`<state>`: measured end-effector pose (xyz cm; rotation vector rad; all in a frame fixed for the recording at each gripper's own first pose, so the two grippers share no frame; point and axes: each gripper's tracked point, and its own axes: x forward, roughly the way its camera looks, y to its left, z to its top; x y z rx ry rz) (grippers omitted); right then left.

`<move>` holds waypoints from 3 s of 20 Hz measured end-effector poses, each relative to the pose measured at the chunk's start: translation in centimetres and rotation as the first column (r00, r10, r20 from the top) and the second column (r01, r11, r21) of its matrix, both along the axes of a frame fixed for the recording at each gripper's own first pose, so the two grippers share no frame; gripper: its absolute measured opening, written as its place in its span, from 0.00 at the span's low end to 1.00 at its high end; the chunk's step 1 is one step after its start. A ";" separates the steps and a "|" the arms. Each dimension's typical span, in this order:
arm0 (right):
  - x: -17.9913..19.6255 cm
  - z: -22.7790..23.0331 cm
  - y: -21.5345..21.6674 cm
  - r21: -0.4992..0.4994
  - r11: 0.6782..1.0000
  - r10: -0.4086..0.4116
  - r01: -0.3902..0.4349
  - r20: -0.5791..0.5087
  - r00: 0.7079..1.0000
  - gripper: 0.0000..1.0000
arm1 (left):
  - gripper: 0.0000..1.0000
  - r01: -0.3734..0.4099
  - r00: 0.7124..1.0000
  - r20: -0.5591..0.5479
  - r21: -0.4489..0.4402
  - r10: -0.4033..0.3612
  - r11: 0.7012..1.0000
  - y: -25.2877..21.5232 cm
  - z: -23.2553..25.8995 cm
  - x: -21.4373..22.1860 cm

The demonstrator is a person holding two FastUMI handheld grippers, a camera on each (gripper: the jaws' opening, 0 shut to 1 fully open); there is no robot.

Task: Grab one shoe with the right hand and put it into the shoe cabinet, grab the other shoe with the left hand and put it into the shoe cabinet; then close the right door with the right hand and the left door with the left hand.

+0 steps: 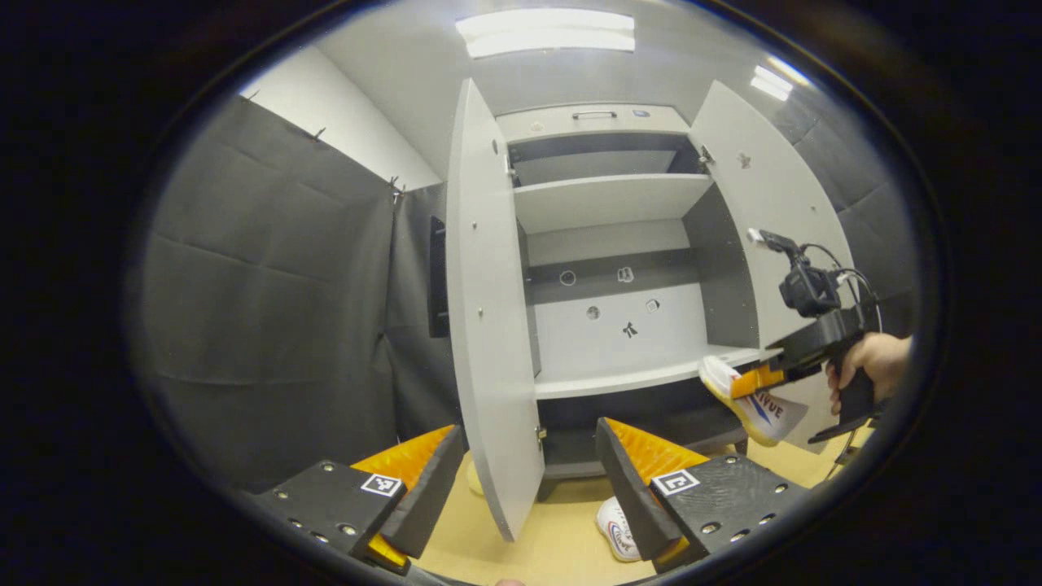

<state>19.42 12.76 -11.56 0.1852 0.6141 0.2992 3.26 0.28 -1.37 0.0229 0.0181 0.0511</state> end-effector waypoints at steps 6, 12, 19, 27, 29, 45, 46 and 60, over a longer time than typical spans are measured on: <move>5.4 4.6 0.3 0.025 1.000 -0.015 0.013 0.090 0.996 0.01 | 0.95 -0.011 1.000 0.011 0.001 0.011 1.000 -0.2 0.4 0.9; 11.4 7.4 0.9 0.048 0.998 -0.042 0.036 0.149 0.988 0.01 | 0.95 -0.038 0.999 0.010 -0.002 0.038 0.999 -0.2 0.2 2.2; 18.3 7.5 1.8 0.027 0.998 -0.059 0.055 0.168 0.984 0.01 | 0.94 -0.063 0.998 -0.001 0.006 0.063 0.998 -0.3 -0.2 3.6; 23.1 3.2 2.7 -0.030 0.997 -0.064 0.067 0.084 0.994 0.01 | 0.95 -0.066 0.997 -0.046 0.007 0.066 0.998 -1.1 -1.9 4.7; 23.4 2.4 3.4 -0.043 0.998 -0.044 0.047 0.069 0.997 0.01 | 0.95 -0.066 0.996 -0.057 0.001 0.066 0.998 -1.2 -2.0 4.9; 15.5 10.6 1.1 -0.032 0.999 -0.022 0.037 0.374 0.927 0.98 | 0.95 0.072 0.988 -0.132 -0.107 -0.086 0.992 -3.8 -5.3 6.8; 14.1 11.0 0.6 -0.029 0.999 -0.026 0.040 0.382 0.924 0.98 | 1.00 0.087 0.985 -0.138 -0.116 -0.103 0.989 -4.1 -5.6 7.1; -1.6 12.7 -7.1 -0.101 0.989 -0.047 0.113 0.506 0.861 0.98 | 0.89 0.213 0.917 -0.307 -0.156 -0.253 0.964 -7.1 -14.6 9.7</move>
